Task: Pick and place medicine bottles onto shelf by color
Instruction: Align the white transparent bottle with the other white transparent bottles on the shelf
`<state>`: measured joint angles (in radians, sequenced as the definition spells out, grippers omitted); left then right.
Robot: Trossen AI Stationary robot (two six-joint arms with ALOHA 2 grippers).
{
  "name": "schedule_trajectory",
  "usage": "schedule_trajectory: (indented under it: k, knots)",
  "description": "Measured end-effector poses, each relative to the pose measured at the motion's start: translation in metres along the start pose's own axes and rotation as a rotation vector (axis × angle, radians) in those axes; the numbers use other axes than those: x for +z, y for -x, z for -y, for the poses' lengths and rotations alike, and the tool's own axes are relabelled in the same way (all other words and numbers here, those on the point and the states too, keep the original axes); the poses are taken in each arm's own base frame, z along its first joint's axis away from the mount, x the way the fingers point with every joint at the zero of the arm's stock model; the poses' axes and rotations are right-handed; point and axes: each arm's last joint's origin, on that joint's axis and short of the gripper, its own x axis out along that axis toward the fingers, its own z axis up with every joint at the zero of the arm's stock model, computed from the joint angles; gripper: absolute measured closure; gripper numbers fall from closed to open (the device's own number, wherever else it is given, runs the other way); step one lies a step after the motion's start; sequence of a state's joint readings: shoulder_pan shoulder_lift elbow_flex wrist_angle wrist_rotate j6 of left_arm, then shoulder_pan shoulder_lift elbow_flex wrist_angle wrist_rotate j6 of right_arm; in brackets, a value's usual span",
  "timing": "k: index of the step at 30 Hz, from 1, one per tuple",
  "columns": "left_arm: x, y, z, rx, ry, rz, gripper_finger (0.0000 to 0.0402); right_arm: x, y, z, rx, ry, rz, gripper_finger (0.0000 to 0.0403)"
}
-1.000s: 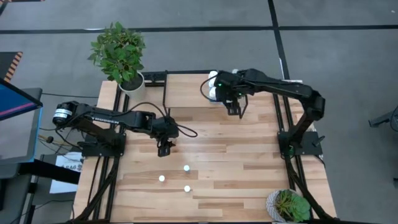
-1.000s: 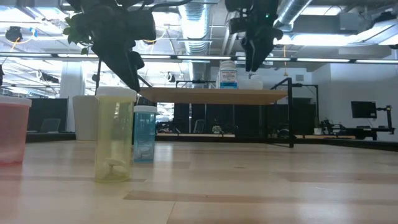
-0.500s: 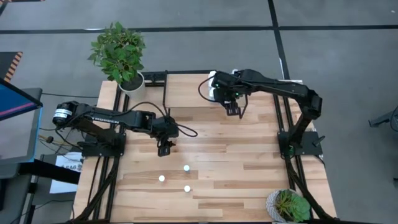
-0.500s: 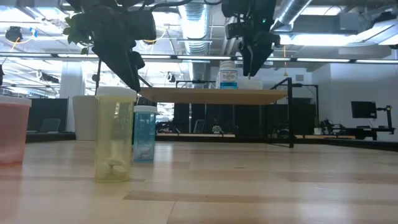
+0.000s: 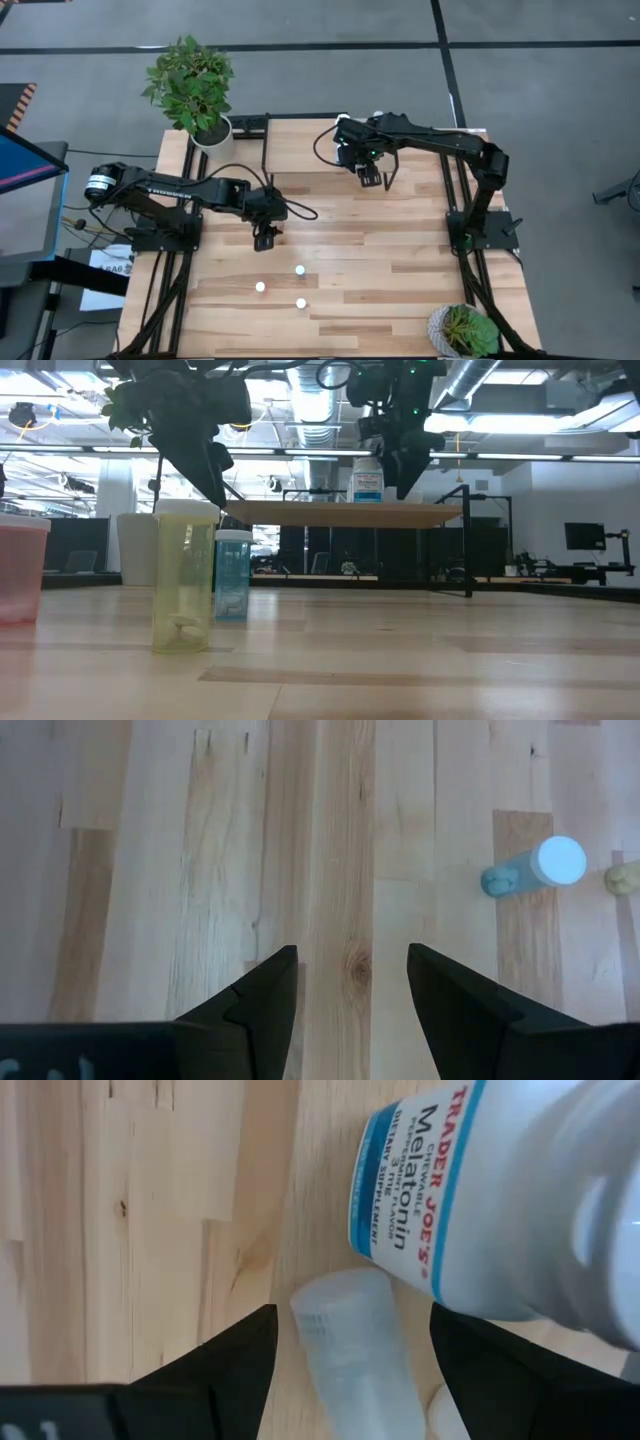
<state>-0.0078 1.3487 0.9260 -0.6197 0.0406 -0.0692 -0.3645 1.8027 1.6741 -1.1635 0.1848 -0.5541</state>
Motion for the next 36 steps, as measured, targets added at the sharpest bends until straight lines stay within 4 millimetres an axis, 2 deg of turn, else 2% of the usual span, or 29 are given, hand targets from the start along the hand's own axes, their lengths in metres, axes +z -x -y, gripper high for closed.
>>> schedule_trajectory:
  k: [11,20,24,32,36]
  knots:
    - [0.0,0.0,0.0,0.0,0.002,0.0,0.0225,-0.001,-0.008,0.005,0.006,-0.044,-0.018,0.0117]
    - [0.0,0.0,0.0,0.0,-0.001,0.0,0.0225,-0.001,-0.004,0.005,-0.005,-0.023,0.001,0.0121]
    - [0.0,0.0,0.0,0.0,-0.001,0.0,0.0225,-0.002,-0.004,0.006,-0.002,-0.045,-0.006,0.0155]
    - [0.0,0.0,0.0,0.0,-0.001,0.0,0.0225,-0.005,-0.004,0.007,0.004,-0.13,-0.021,0.0278]
    - [0.0,0.0,0.0,0.0,-0.001,0.0,0.0225,-0.011,0.003,0.004,0.015,-0.186,-0.048,0.029]
